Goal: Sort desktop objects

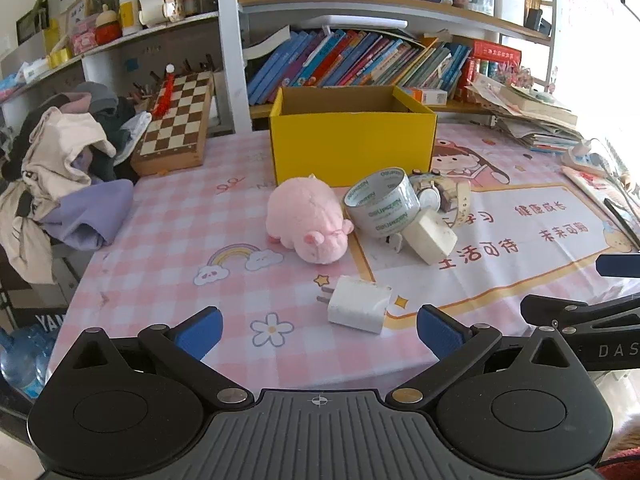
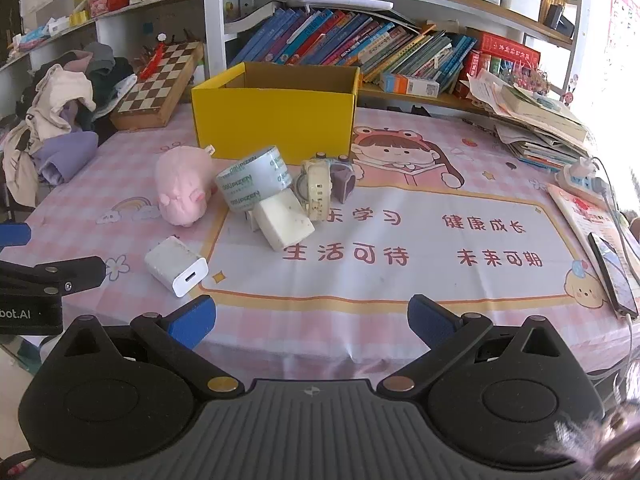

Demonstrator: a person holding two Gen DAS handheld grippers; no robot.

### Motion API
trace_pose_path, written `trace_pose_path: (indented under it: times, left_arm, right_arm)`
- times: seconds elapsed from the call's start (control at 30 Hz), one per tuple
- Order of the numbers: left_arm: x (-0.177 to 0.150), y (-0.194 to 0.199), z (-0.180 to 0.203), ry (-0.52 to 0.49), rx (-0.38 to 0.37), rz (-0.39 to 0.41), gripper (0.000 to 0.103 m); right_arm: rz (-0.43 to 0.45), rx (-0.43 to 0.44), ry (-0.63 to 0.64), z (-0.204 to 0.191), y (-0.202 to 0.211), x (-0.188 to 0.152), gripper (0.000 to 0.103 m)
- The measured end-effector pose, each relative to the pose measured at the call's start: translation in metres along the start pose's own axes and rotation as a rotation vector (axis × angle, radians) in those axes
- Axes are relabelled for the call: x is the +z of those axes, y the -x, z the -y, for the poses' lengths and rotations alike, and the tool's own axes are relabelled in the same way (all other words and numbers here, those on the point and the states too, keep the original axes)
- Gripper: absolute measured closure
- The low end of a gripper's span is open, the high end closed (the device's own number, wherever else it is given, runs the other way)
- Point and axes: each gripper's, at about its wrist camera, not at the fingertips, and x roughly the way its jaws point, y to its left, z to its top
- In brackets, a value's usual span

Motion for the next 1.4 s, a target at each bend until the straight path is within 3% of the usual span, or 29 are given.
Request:
trace_pose_path:
  times: [0.5,1.4]
  left_arm:
    - [-0.007,-0.006,-0.003,-0.005,-0.014,-0.062,0.000]
    - [-0.010,-0.007,-0.003,-0.030,-0.037,-0.071,0.000]
  right_arm:
    - [-0.002,-0.006,0.011,-0.005,-0.001,0.000,0.000]
    - [-0.002,-0.009,0.025,-0.008,0.001,-0.001,0.000]
